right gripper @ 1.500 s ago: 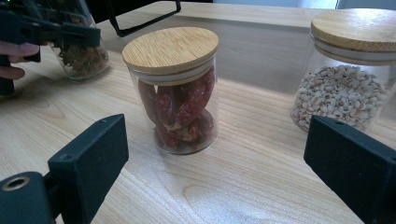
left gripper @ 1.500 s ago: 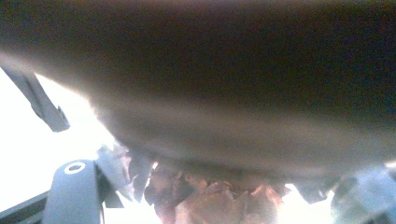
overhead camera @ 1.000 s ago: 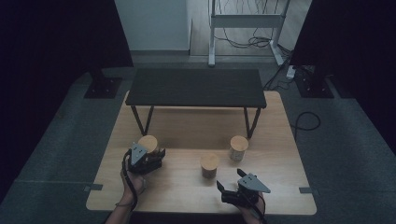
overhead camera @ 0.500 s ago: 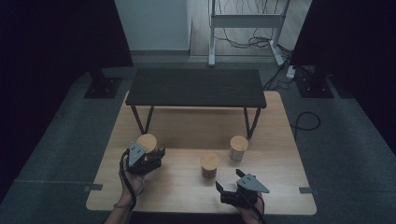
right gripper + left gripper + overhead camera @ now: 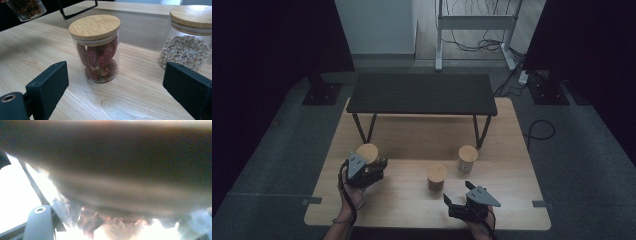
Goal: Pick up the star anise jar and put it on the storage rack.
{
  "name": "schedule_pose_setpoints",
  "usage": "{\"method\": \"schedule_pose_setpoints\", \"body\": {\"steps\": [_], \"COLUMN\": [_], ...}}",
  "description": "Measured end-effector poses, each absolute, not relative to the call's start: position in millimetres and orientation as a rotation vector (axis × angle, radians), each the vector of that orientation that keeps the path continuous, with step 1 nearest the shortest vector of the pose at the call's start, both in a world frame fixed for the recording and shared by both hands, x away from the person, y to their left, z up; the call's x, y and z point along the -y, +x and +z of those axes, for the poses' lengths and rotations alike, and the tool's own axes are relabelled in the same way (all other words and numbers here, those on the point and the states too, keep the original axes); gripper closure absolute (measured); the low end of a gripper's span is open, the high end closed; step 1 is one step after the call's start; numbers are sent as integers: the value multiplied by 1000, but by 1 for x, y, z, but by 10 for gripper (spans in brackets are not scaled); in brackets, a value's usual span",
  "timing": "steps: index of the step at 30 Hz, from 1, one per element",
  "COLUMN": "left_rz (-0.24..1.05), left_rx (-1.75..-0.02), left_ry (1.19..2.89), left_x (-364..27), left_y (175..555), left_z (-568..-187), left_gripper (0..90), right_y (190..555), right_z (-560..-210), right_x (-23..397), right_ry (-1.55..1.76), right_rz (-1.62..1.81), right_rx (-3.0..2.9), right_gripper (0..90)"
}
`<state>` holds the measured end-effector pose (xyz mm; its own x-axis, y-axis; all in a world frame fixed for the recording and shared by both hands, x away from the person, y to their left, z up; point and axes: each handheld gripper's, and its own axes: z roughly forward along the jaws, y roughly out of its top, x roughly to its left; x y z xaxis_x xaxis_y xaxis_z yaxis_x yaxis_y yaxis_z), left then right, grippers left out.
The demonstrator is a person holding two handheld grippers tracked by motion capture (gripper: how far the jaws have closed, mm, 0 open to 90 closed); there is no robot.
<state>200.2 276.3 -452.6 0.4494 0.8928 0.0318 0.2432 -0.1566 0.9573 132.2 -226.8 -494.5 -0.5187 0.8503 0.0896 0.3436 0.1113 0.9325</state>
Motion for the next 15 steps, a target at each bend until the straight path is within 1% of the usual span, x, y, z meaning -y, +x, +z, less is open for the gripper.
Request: {"method": "schedule_pose_setpoints", "body": {"steps": [15], "left_rz": [788], "left_rx": [-970], "left_ry": [1650], "left_x": [-278], "left_y": [197], "left_z": [-438], "left_gripper": [261], "right_y": [132], "right_z": [-494], "right_x": [227], "right_ry": [1158], "right_rz": [1401], "right_rx": [-1918], "right_gripper": [61]}}
